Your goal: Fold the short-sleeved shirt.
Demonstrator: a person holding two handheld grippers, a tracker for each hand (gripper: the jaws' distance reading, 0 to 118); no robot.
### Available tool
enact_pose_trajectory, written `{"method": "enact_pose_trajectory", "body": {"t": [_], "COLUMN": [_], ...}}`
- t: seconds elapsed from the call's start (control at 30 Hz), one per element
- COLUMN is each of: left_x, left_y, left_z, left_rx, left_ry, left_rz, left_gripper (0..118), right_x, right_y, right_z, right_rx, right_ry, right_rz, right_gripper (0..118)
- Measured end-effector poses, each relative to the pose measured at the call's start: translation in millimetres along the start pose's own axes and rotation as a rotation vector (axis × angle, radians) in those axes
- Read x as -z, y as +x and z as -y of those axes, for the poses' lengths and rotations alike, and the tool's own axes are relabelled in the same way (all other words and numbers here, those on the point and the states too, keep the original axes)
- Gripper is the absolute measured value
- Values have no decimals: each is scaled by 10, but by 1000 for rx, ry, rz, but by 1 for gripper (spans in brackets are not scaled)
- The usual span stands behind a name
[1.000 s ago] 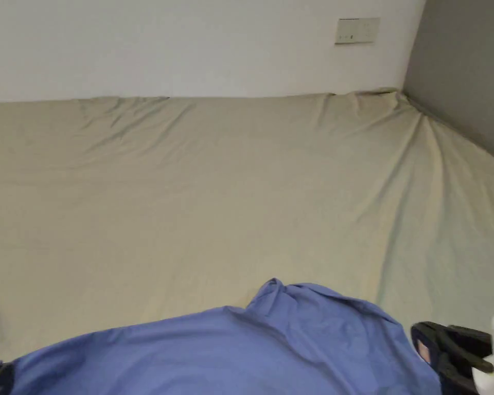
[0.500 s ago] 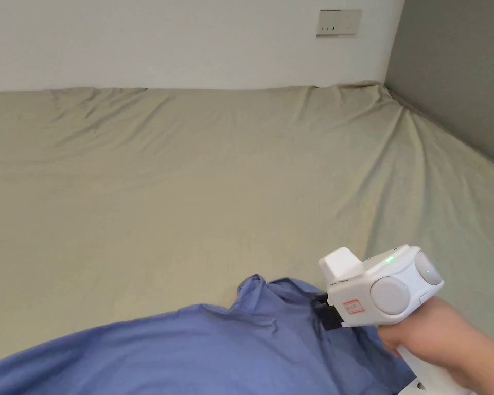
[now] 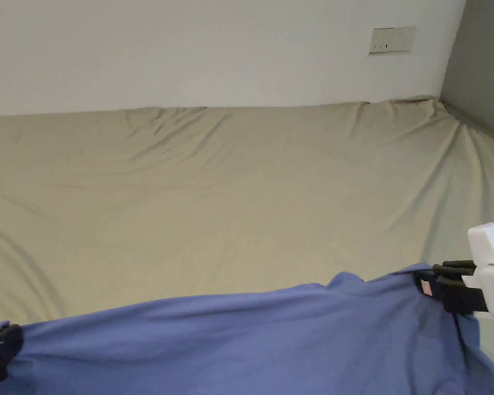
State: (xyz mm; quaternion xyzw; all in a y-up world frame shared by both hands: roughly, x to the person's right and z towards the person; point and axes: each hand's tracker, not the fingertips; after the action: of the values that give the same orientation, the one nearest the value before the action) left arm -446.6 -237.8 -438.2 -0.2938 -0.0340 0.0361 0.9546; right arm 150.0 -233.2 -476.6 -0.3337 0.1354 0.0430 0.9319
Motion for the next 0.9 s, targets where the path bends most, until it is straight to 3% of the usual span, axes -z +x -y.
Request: {"method": "enact_pose_trajectory", "body": {"t": [0.17, 0.33, 0.6, 0.73, 0.9], "left_x": [-513, -839, -918, -733, -616], "left_y": [-115, -221, -182, -236, -224], "left_z": [158, 620, 1489, 1762, 1797], "left_rx": [18, 53, 18, -8, -51], "left_ry": [-6, -119, -324, -378, -377], "left_rz": [37, 60, 82, 79, 52], "left_gripper": [2, 2, 2, 2, 4], "right_x": [-889, -1317, -1149, -956, -768], "right_y": [-225, -417, -591, -593, -529], "right_z": [364, 903, 1742, 1930, 1888], "right_rx": [-34, -55, -97, -84, -36], "right_ry": [50, -19, -240, -336, -421], "right_rz": [-59, -82, -24, 50, 60], "right_gripper": [8, 8, 8, 8, 9]}}
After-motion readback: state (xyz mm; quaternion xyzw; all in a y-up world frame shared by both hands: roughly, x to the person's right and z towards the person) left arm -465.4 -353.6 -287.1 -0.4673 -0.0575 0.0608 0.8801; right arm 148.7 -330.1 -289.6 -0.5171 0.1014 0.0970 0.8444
